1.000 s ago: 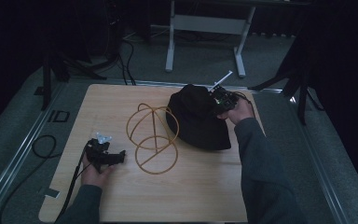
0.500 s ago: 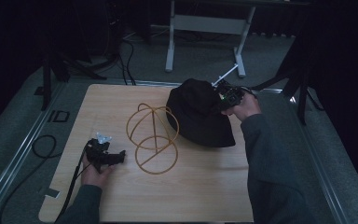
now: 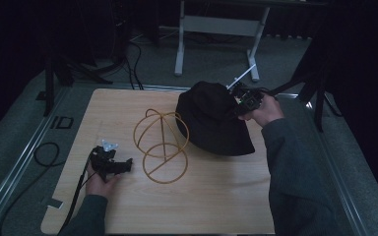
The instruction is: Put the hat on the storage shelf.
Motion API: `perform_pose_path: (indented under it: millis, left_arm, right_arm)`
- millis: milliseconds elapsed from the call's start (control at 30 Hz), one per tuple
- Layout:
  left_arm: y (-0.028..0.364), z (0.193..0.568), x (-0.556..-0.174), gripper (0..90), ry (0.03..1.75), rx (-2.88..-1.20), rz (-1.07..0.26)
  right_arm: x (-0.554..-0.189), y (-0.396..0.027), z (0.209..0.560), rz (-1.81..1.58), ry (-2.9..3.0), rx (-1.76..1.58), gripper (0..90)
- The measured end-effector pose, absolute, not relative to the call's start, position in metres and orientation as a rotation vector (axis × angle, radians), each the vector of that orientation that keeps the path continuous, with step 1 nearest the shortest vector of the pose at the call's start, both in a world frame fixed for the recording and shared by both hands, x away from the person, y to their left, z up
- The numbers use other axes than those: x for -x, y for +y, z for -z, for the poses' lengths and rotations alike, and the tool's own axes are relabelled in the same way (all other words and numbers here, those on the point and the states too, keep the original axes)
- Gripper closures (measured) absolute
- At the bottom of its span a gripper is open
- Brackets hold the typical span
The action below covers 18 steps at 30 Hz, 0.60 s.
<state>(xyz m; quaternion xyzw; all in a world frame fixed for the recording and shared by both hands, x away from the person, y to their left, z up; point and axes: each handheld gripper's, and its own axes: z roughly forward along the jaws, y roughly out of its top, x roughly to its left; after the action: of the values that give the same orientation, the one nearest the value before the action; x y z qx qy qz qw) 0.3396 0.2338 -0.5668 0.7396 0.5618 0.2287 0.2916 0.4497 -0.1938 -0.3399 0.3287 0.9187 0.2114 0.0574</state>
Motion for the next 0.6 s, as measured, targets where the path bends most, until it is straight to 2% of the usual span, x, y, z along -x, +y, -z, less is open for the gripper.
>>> perform_pose_path:
  millis: [600]
  left_arm:
    - [0.234,0.567,-0.340,1.3,1.497,-1.974,-0.609]
  right_arm:
    - [-0.432,-0.197,0.316,-0.647,2.792,-0.913,86.9]
